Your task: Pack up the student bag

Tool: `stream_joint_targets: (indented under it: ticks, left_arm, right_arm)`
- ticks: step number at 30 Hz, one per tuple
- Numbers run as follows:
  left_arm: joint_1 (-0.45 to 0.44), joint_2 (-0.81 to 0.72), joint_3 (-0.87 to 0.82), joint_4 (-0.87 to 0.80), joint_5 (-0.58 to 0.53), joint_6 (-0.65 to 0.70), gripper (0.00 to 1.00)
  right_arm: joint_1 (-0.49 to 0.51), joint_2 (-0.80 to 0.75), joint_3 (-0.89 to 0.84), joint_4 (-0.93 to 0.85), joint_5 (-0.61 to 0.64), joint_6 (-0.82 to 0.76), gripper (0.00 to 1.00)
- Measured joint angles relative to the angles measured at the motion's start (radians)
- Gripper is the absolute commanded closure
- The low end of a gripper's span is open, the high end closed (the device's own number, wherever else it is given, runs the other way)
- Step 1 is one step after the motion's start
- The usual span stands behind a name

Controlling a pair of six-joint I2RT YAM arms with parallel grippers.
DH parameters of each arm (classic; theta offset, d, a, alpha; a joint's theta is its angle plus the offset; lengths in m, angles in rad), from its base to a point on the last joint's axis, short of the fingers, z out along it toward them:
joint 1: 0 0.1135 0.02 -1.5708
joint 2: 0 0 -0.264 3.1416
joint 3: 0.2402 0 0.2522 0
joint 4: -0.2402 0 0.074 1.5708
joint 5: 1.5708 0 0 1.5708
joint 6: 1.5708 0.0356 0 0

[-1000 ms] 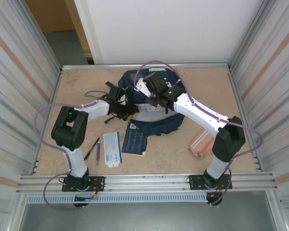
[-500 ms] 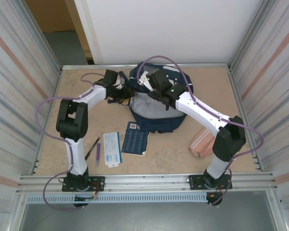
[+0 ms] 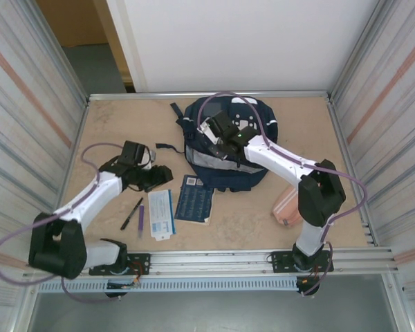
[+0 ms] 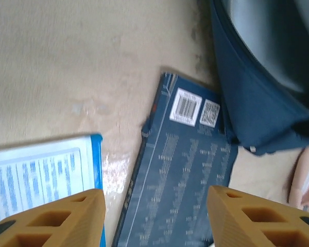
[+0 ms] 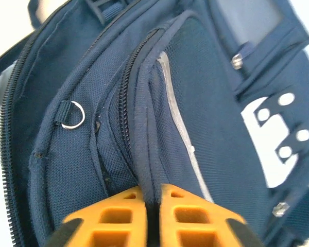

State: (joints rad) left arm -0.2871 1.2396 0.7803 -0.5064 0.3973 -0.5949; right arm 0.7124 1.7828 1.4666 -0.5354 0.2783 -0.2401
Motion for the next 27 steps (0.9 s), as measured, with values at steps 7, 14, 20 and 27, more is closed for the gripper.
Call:
stream_joint_targets:
  ticks: [7, 14, 20, 27]
  left_arm:
    - [-0.082, -0.016, -0.032, -0.023, 0.038, 0.024, 0.37]
    - [-0.152, 0.112, -0.001, -0.024, 0.047, 0.053, 0.31]
    - [-0.152, 0.243, 0.034, 0.021, 0.060, 0.056, 0.31]
    - [-0.167, 0.320, 0.057, 0.072, 0.082, 0.056, 0.31]
  right_arm:
    - [-0.063, -0.029, -0.068, -0.048, -0.128, 0.190, 0.44]
    - [-0.010, -0.336, -0.316, -0.076, -0.175, 0.643, 0.45]
    - [0.116, -0.405, -0.450, -0.061, -0.257, 0.974, 0.44]
    - [0.179, -0.202, -0.450, 0.054, -0.326, 1.124, 0.60]
